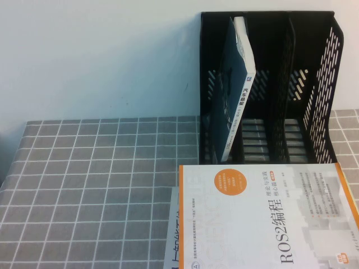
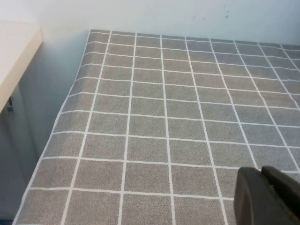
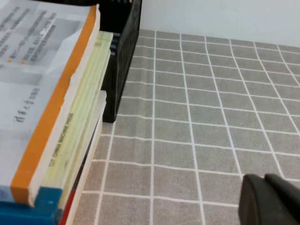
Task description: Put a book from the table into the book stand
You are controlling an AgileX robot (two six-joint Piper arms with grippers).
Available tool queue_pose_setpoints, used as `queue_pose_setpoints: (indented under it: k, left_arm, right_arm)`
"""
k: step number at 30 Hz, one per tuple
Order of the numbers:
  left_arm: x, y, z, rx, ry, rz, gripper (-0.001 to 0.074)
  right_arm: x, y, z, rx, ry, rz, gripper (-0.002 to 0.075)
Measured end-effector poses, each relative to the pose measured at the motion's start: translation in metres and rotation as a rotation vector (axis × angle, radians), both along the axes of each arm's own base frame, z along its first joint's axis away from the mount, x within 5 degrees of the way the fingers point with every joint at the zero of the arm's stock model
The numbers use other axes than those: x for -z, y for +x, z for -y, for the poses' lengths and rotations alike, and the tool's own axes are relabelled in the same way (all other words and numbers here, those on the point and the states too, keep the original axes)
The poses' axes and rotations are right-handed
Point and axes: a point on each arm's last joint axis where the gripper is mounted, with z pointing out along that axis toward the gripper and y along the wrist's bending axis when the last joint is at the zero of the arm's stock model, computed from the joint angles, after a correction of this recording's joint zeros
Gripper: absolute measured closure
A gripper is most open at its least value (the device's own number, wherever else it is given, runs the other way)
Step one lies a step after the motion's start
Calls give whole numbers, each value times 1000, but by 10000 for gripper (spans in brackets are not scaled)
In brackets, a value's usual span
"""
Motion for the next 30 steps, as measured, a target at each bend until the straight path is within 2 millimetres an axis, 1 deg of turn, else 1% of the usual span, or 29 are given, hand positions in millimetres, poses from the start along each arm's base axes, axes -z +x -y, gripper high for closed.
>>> queue_pose_setpoints:
  k: [9,19,22,26,30]
  left_arm:
    - [-1,0,0,-1,0,8,738]
    - [-4,1,-1,-7,3,59,738]
    - [-13,3,-2,-18,-2,157,738]
    - [-34,3,-4,-41,7,395,738]
    - [-54,-2,-6,-64,7,620,738]
  right_arm:
    - [0,0,0,0,0,3,729]
    - [-5,2,0,3,-2,77,729]
    - [-12,4,1,6,-5,163,729]
    - [-31,6,1,14,-12,371,729]
    - [-50,3,2,22,-19,577,729]
